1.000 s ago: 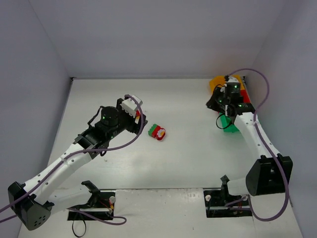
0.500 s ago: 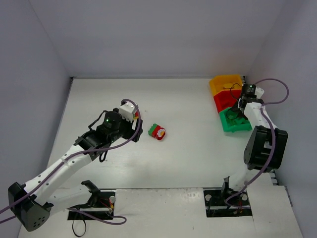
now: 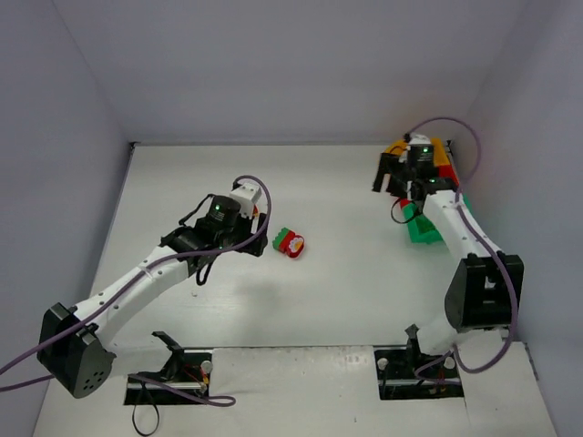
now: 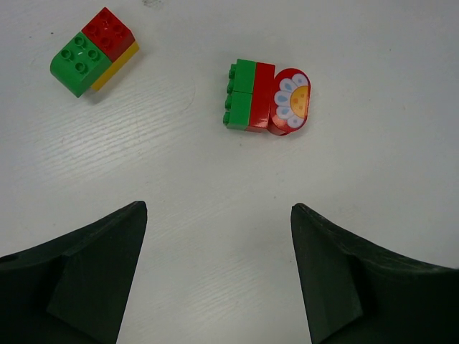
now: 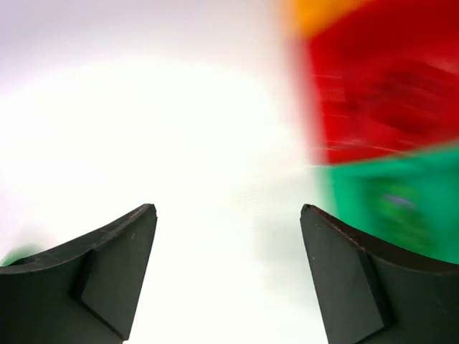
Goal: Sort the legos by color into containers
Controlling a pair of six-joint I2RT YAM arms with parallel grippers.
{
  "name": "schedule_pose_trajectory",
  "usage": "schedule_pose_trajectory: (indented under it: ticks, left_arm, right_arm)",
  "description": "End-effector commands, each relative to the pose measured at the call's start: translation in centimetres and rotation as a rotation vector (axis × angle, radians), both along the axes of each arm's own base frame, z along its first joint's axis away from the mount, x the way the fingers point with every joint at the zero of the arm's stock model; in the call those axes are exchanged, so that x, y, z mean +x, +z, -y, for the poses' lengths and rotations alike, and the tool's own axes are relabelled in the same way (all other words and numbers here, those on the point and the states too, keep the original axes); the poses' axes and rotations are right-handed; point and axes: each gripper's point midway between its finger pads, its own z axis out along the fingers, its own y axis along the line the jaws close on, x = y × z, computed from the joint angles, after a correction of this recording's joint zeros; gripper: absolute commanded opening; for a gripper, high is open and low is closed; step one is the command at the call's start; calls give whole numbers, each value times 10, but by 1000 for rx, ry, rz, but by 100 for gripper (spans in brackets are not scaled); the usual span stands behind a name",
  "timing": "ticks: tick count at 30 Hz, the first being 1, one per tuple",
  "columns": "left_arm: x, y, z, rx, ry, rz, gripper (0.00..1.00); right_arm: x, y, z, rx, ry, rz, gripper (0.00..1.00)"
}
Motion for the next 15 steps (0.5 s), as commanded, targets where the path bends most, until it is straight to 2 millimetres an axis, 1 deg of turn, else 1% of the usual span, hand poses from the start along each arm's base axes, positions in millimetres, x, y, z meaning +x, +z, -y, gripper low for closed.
schedule_pose_trajectory:
  ticks: [1, 2, 3, 4, 5, 6, 7, 8, 10, 11, 12, 13, 15]
  left_arm:
    - [22, 35, 8, -131, 52, 21, 75]
    - [27, 38, 5, -177, 75, -6, 75]
    - [30, 36, 5, -194, 84, -30, 75]
    - [31, 35, 2, -210, 96, -52, 75]
    - [36, 37, -2, -232, 123, -64, 75]
    - [36, 36, -3, -235, 122, -81, 75]
    - [35, 35, -4, -232, 125, -92, 75]
    - [35, 36, -4, -232, 125, -93, 75]
    - [33, 36, -6, -227, 128, -101, 75]
    - [31, 36, -6, -229, 133, -105, 75]
    - [30, 38, -8, -230, 140, -103, 75]
    - [29, 36, -11, -223, 149, -109, 75]
    - [27, 35, -15, -223, 167, -113, 75]
  right_arm:
    - [-17, 31, -108, 74, 444, 120, 80]
    - [-27, 19, -124, 67, 502, 100, 88]
    - [-41, 15, -156, 51, 611, 99, 92]
    - [-48, 8, -169, 4, 683, 100, 96]
    - [-54, -4, -179, -20, 728, 76, 99]
    - [-63, -13, -192, -20, 783, 58, 100]
    - [-73, -20, -209, -23, 843, 43, 100]
    - [-77, -32, -215, -32, 877, 20, 100]
    - [-84, -41, -231, -37, 939, 4, 100]
    - [-85, -50, -234, -53, 965, -11, 100]
    - [-85, -50, -239, -61, 985, -9, 100]
    - [-89, -56, -246, -65, 1013, -19, 100]
    - [-91, -60, -254, -71, 1065, -19, 100]
